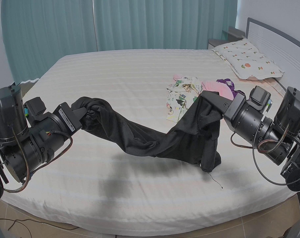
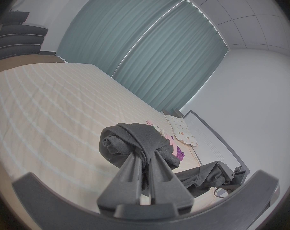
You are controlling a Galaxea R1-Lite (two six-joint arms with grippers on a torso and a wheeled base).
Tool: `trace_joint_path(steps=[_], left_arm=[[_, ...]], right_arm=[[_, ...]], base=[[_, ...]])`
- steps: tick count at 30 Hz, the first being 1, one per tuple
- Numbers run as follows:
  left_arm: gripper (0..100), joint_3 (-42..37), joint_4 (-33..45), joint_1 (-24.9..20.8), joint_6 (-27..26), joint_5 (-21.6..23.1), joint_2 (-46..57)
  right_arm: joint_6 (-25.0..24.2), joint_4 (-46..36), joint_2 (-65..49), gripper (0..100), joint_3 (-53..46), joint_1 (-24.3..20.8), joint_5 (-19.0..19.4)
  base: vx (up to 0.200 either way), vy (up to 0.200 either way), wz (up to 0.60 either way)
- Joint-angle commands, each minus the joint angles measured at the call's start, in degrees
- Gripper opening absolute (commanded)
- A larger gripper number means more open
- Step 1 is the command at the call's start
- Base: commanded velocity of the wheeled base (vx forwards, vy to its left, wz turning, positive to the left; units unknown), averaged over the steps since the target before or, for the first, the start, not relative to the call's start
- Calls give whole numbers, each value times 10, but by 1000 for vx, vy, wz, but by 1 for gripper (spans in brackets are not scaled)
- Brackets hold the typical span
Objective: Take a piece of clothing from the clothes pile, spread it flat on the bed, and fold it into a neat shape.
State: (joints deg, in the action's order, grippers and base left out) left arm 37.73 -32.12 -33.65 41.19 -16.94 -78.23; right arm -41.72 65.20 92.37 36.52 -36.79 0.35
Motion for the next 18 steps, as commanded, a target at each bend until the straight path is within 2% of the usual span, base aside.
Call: trace_joint_path(steps=[1, 11, 18], left_arm=[[0, -6, 6, 1, 0, 0, 15], [0, -22, 11, 1, 0, 0, 32], [0, -23, 11, 3, 0, 0, 33]], right_arm=[[0, 0, -2, 0, 0, 2, 0], [-1, 1, 0, 0, -4, 12, 1], [-4, 0, -2, 0, -8, 35, 5]], base=[[0, 200, 0], [0, 200, 0], [0, 200, 0]])
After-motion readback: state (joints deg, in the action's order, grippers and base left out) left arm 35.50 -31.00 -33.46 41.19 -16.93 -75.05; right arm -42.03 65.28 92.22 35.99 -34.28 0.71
